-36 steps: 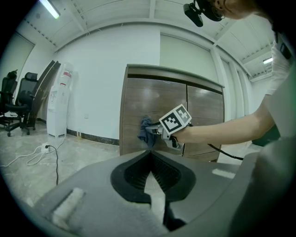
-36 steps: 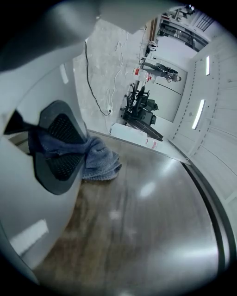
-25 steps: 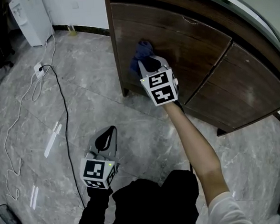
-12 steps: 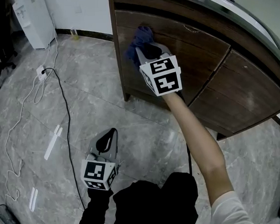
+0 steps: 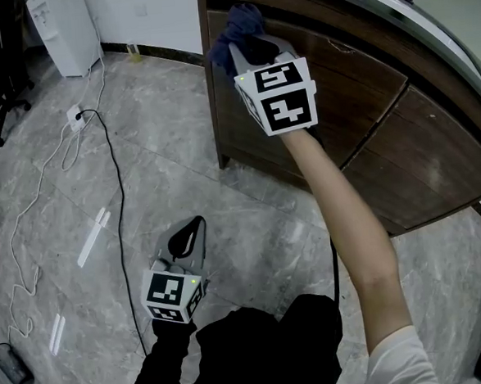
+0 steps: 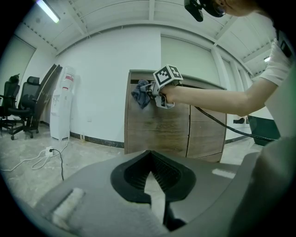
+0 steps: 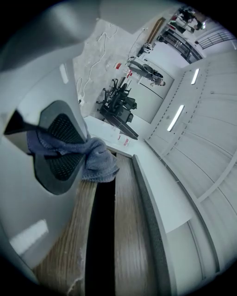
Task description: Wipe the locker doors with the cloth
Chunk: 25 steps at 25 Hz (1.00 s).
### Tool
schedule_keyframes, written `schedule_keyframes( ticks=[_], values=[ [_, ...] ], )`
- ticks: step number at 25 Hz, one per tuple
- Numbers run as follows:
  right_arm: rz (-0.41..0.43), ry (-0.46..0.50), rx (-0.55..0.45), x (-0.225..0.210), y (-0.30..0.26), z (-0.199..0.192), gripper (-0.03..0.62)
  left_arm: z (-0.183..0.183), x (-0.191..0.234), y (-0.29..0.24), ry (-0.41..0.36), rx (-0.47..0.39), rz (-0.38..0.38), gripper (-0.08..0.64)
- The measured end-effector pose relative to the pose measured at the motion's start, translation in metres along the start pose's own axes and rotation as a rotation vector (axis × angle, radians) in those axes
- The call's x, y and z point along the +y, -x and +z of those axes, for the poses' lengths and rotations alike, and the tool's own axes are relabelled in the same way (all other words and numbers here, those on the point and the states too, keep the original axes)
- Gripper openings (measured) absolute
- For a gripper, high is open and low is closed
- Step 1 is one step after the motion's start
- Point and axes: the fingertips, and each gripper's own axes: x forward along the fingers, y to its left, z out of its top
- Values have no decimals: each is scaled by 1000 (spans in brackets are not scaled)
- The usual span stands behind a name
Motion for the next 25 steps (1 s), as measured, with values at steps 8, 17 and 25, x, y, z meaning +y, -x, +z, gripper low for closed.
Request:
schedule_keyframes(
  ticks=[8,17,25],
  values=[
    [49,-11,60,35,-9,-50,72,-5,5,1,1,7,3,-2],
    [104,-47,175,78,-19,-140,72,-15,7,-2,6,30,1,-2],
    [149,-83,281,117,-33,-212,72,-20,16,1,6,42,25,-2]
  ],
)
